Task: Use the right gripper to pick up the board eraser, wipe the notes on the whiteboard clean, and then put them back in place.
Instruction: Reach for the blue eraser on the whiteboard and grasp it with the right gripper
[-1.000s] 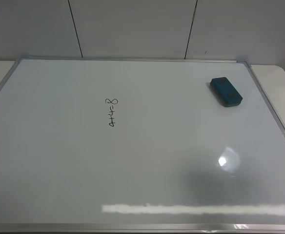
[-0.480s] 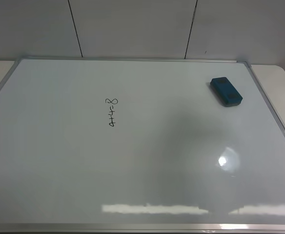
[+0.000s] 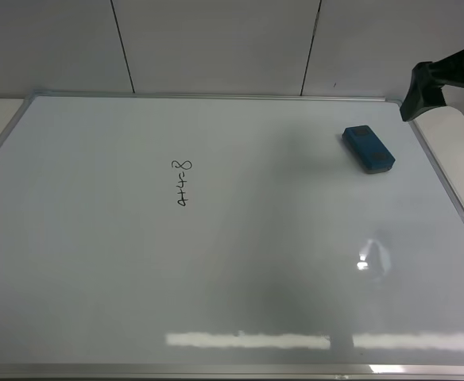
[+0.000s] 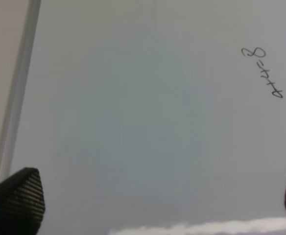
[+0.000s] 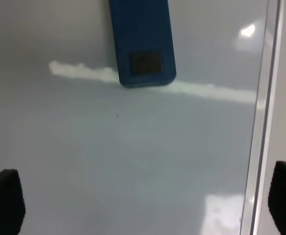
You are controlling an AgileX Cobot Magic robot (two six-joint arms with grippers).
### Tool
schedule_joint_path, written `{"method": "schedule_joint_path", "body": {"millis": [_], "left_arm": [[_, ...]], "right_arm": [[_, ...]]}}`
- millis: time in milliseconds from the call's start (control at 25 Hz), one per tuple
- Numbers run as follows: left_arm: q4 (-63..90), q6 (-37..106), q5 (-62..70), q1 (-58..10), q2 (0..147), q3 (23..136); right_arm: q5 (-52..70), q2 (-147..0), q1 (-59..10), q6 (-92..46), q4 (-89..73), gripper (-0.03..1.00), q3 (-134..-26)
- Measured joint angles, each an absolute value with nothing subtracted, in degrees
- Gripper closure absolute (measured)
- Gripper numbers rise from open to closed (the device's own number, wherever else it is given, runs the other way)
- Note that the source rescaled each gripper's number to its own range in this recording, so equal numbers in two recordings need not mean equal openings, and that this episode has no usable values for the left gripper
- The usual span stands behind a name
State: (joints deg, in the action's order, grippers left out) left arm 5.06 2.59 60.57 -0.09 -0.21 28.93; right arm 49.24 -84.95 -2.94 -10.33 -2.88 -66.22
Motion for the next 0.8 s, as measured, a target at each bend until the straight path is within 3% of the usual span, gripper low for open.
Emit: {"method": "schedule_joint_path", "body": {"millis": [320,800], "left_arm": [[5.1,2.6,60.6,-0.1,-0.2,28.9],[5.1,2.6,60.6,-0.1,-0.2,28.9]], "right_arm": [[47.0,-97.1,-2.9,-13.7,-5.4,-0.03,-75.7],[40.3,-109.2,-2.6,-18.4,-6.3,-0.03,-77.6]]}}
